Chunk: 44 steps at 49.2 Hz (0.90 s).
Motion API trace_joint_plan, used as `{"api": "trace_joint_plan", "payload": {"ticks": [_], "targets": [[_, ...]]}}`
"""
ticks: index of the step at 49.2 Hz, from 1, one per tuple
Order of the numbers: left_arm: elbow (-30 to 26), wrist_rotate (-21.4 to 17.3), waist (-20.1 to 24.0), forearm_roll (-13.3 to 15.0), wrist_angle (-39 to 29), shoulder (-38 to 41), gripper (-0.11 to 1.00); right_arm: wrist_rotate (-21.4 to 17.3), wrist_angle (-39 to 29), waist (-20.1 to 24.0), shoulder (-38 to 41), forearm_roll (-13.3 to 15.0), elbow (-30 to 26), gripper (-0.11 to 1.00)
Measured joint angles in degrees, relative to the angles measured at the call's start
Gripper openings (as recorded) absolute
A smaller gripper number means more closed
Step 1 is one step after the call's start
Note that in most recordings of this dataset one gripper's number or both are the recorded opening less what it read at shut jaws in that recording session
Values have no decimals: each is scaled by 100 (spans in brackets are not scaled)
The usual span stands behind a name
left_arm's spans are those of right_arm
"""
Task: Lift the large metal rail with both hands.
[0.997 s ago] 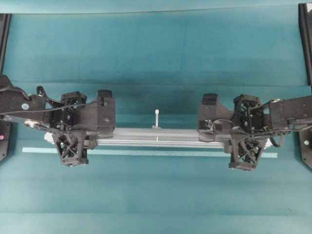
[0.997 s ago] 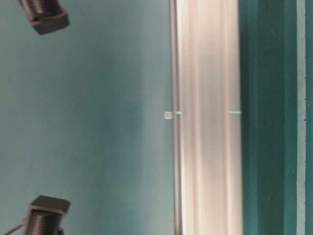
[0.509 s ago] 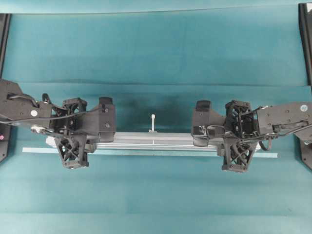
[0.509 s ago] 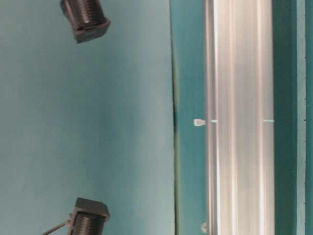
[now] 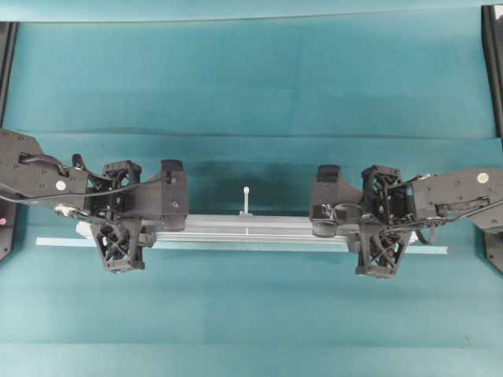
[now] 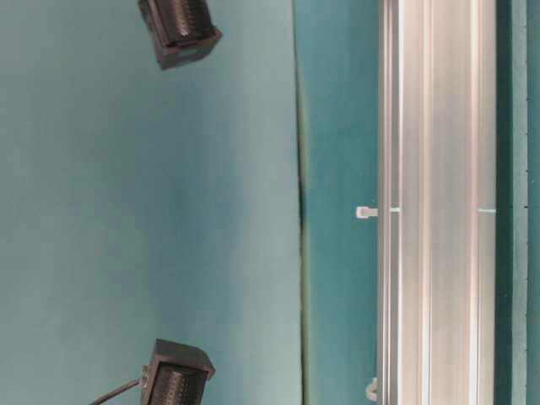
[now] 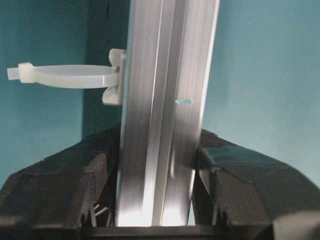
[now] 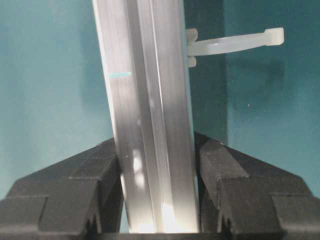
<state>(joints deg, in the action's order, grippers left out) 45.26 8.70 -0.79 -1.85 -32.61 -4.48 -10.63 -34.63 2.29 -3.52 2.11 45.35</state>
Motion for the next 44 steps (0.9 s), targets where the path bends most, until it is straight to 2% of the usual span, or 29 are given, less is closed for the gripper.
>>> {"api": "trace_joint_plan", "payload": {"ticks": [44], "targets": [[88,9,18,-9,448,105,36,18,79,-70,114,53,26,38]]}}
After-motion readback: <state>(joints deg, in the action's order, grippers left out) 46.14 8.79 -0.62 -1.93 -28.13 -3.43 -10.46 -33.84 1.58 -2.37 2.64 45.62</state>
